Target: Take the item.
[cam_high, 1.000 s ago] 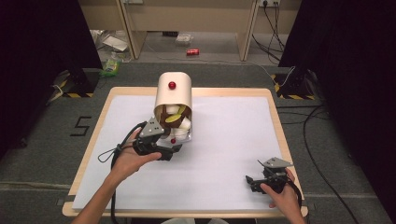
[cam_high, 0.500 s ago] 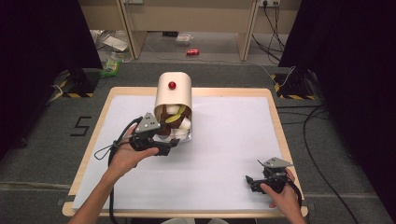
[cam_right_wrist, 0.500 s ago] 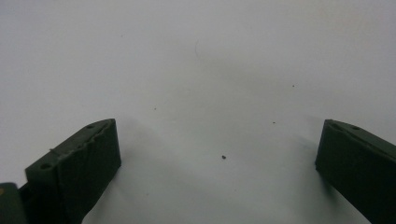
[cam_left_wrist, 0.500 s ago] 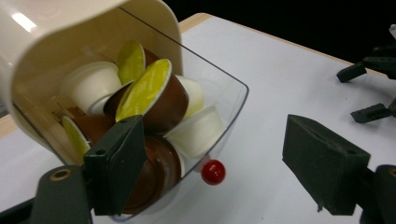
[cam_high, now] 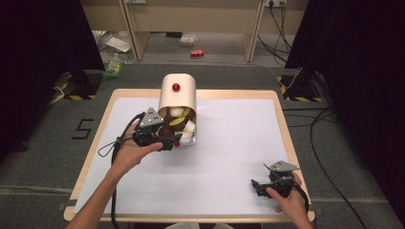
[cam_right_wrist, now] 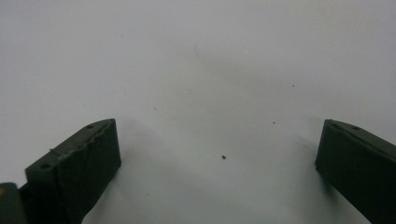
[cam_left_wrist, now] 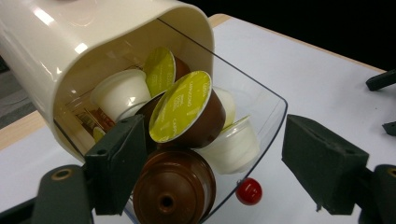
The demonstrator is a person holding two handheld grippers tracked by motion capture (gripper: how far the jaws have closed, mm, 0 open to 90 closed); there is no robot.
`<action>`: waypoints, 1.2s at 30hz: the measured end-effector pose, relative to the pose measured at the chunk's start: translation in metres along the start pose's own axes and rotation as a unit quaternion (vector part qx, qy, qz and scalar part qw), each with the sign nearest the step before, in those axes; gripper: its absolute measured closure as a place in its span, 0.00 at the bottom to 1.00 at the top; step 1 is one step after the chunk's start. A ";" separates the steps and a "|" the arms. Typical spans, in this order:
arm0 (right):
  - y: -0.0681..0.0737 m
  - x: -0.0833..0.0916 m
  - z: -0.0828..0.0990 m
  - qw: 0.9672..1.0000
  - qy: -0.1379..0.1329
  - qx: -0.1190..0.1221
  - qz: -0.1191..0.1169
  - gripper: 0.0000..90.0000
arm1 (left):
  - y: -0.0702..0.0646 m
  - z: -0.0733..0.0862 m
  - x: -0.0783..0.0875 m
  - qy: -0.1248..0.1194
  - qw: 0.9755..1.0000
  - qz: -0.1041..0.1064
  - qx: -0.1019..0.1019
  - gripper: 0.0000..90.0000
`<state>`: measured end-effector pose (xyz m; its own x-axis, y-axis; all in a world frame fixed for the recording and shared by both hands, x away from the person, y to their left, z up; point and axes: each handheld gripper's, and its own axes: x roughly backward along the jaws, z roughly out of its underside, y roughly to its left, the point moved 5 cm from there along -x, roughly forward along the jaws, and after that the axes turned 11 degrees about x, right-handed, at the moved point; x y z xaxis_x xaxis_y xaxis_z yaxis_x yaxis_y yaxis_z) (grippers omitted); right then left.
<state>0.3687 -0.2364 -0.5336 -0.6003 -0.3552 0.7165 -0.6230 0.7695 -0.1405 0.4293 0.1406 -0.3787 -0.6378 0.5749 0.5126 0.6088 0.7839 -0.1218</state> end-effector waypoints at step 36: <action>0.000 0.000 0.000 1.000 0.000 0.000 0.000 0.01 | 0.014 -0.008 -0.035 0.034 0.999 -0.004 0.008 0.31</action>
<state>0.3687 -0.2364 -0.5336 -0.6001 -0.3546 0.7170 -0.6226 0.7699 -0.1403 0.4640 0.1298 -0.3911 -0.6080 0.5521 0.5706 0.5960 0.7921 -0.1313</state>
